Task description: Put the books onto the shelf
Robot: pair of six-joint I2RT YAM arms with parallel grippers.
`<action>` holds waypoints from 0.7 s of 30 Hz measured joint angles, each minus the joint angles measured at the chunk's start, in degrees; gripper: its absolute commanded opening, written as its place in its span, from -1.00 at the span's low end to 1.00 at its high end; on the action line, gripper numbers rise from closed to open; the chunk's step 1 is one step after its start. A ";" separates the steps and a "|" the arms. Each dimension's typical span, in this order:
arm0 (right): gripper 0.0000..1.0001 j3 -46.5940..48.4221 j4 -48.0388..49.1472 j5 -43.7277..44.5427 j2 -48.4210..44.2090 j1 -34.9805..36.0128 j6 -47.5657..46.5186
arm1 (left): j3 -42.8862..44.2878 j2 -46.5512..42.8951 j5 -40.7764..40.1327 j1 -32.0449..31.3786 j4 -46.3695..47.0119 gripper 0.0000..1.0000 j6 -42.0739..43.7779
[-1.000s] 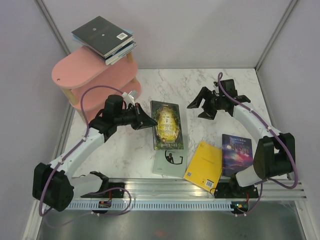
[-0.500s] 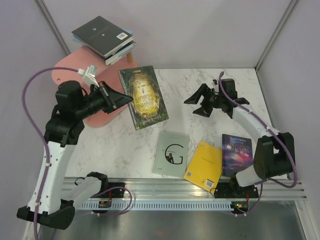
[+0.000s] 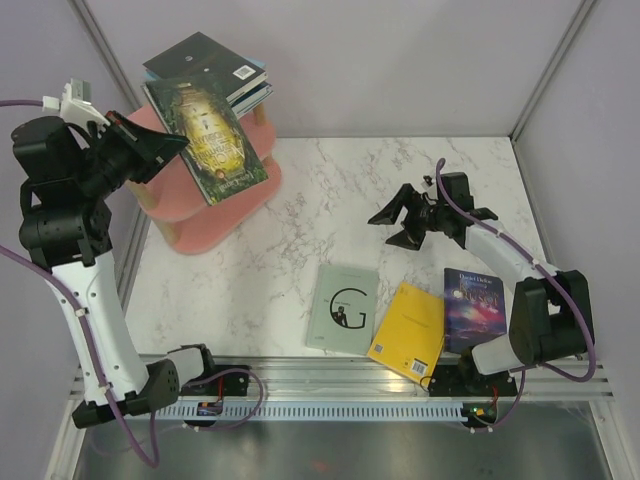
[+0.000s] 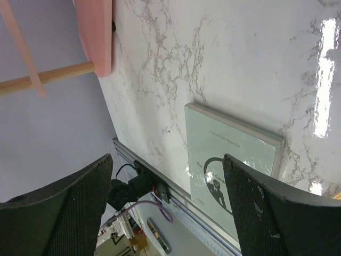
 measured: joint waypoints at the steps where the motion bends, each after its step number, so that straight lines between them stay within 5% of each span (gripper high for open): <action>1: 0.75 -0.39 -0.02 -0.09 -0.31 0.00 -0.07 | 1.05 0.59 0.07 1.22 -0.68 -0.95 -0.09; 10: 0.74 -2.12 -0.31 -0.76 -0.79 0.24 -0.98 | 12.02 6.47 8.98 18.64 -1.09 -0.95 -5.09; 21: 0.74 -2.10 -0.26 -1.60 1.05 1.62 -1.25 | 12.07 11.45 14.84 28.81 -0.02 -0.95 -8.48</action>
